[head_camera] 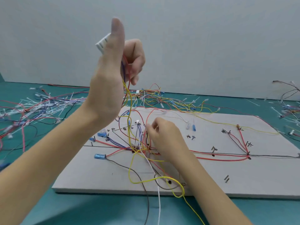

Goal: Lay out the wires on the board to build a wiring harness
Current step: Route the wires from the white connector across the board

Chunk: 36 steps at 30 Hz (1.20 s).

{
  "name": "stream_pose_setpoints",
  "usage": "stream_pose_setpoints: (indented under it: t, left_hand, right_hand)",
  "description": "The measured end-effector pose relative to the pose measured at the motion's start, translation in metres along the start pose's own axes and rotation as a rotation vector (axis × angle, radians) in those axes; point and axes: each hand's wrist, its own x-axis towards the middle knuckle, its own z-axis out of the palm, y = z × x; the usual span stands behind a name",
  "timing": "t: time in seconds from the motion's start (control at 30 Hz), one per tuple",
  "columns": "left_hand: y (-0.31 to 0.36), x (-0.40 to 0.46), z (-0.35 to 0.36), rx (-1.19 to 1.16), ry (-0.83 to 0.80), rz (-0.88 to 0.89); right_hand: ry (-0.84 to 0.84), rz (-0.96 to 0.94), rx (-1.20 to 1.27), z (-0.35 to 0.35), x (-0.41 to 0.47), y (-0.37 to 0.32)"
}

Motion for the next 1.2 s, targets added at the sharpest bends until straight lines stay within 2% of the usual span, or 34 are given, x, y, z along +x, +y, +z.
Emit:
stream_pose_setpoints:
  t: [0.07, 0.27, 0.6, 0.77, 0.93, 1.2]
  left_hand:
    - [-0.002, -0.003, 0.003, 0.043, 0.073, 0.035]
    - [-0.012, -0.006, 0.003, 0.061, 0.178, 0.073]
    - [-0.025, 0.005, -0.009, 0.097, 0.272, -0.004]
    - [-0.027, 0.005, -0.007, 0.074, 0.287, -0.032]
    - [-0.028, 0.006, -0.010, 0.016, 0.278, -0.056]
    - [-0.019, 0.017, -0.030, -0.109, 0.433, -0.099]
  right_hand:
    - [-0.022, 0.027, -0.101, 0.007, -0.002, 0.000]
    - [-0.006, 0.056, -0.102, 0.016, 0.000, -0.001]
    - [-0.012, 0.154, 0.093, 0.016, 0.001, 0.001]
    - [-0.036, 0.197, 0.188, 0.011, 0.002, 0.001]
    - [-0.093, 0.162, 0.219, 0.006, 0.002, 0.004]
    - [-0.058, 0.123, 0.132, 0.007, 0.006, 0.010]
